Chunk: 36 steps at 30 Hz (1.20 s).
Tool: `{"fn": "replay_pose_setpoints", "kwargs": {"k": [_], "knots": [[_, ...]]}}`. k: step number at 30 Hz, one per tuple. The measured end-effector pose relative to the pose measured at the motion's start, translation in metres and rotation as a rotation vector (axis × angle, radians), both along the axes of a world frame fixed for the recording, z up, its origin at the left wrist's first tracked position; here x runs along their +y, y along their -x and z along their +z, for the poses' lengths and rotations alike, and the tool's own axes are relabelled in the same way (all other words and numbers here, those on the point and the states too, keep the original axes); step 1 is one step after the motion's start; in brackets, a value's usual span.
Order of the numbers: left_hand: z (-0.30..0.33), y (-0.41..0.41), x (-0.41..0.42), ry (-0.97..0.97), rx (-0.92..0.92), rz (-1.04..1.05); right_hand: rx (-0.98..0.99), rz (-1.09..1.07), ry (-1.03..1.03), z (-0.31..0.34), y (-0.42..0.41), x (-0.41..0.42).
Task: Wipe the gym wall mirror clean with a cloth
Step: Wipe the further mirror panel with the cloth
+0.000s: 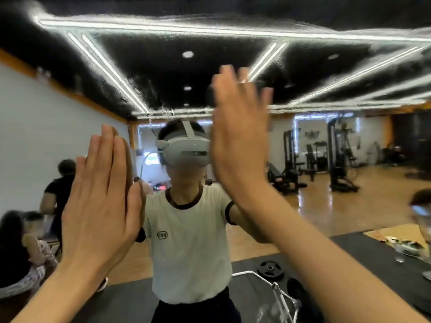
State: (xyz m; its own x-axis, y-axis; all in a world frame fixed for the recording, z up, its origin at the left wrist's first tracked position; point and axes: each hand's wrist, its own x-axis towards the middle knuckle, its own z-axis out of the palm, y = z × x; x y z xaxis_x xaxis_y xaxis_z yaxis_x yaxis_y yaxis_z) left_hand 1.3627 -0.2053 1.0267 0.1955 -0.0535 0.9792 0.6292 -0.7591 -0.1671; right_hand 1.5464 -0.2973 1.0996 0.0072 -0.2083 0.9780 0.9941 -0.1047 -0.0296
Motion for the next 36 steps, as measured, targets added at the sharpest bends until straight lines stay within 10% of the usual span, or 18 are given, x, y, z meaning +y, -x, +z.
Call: {"fn": "replay_pose_setpoints", "kwargs": {"k": [5,15,21,25,32,36], "knots": [[0.001,0.0,-0.002,0.013,0.019,0.016,-0.333,0.064,0.196,-0.008,0.036,0.025],[0.0,-0.002,-0.003,-0.009,0.025,0.029,0.388,0.048,-0.141,-0.032,-0.077,-0.033],[0.0,-0.001,-0.003,-0.002,0.034,0.041,-0.029,-0.172,0.384,-0.059,0.022,0.075],[0.0,-0.001,-0.004,0.018,0.033,0.021,-0.248,0.064,0.227,-0.067,0.035,0.016],[-0.001,-0.002,-0.003,0.004,0.041,0.014,0.464,0.072,-0.061,-0.082,-0.089,-0.045],[-0.002,-0.003,-0.002,-0.002,0.029,0.018,0.33,0.029,-0.031,-0.089,0.004,0.001]]}}
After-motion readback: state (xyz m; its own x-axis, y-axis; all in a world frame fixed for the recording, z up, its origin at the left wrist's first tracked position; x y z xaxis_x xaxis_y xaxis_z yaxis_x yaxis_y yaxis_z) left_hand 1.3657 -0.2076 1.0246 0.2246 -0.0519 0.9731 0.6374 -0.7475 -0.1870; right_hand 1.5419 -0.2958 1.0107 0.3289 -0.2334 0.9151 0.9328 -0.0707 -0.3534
